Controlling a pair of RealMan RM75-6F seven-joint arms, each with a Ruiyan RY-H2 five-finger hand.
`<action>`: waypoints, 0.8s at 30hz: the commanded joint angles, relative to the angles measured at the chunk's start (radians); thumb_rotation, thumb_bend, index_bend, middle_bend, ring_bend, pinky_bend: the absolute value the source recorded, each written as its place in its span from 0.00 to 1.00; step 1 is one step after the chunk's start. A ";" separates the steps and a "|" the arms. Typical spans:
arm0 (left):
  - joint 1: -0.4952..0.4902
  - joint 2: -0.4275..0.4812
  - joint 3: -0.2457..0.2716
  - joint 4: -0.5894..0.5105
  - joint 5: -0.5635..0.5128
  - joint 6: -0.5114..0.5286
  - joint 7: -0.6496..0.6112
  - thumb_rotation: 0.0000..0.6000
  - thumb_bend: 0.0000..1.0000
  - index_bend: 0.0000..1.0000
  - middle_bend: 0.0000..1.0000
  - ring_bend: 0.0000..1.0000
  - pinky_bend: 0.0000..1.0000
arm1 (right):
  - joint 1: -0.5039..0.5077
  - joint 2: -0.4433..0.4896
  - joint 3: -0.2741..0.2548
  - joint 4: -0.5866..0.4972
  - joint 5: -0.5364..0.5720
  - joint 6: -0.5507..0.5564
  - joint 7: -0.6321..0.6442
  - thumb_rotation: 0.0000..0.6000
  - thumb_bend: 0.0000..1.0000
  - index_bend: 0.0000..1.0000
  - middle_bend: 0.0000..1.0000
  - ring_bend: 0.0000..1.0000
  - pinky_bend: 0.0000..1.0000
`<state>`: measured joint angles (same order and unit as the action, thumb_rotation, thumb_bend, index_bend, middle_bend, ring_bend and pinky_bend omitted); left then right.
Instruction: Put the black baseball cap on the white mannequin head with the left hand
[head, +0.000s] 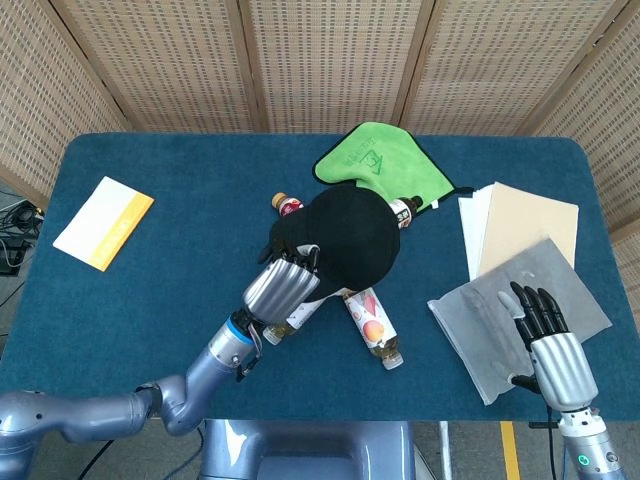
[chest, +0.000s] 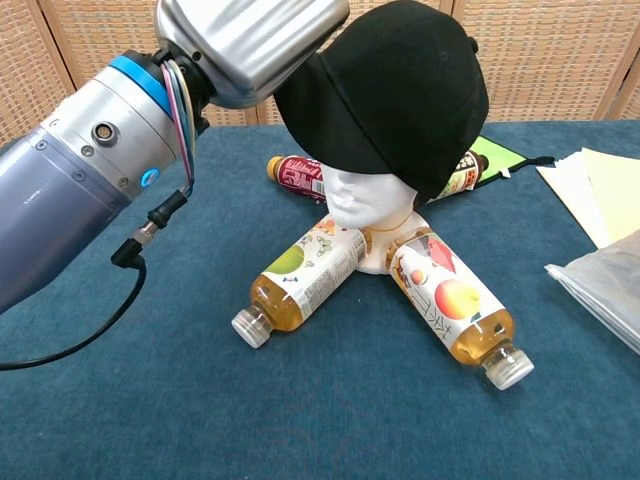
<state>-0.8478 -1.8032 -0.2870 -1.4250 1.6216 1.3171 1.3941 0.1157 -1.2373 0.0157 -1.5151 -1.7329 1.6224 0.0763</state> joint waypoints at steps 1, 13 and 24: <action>0.001 -0.014 -0.008 0.000 -0.011 0.007 0.003 1.00 0.81 0.71 0.95 0.91 0.83 | 0.000 0.000 0.000 0.000 0.000 0.000 0.000 1.00 0.05 0.02 0.00 0.00 0.00; 0.004 -0.067 -0.036 0.012 -0.038 0.053 0.018 1.00 0.88 0.72 0.97 0.94 0.86 | 0.000 0.000 0.000 0.000 -0.001 0.000 0.000 1.00 0.05 0.02 0.00 0.00 0.00; 0.000 -0.084 -0.040 -0.011 -0.075 0.040 0.042 1.00 0.94 0.74 1.00 0.96 0.89 | 0.000 0.001 -0.001 -0.001 -0.001 0.001 0.001 1.00 0.05 0.02 0.00 0.00 0.00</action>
<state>-0.8467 -1.8874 -0.3265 -1.4330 1.5483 1.3584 1.4338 0.1157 -1.2362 0.0151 -1.5160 -1.7343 1.6228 0.0772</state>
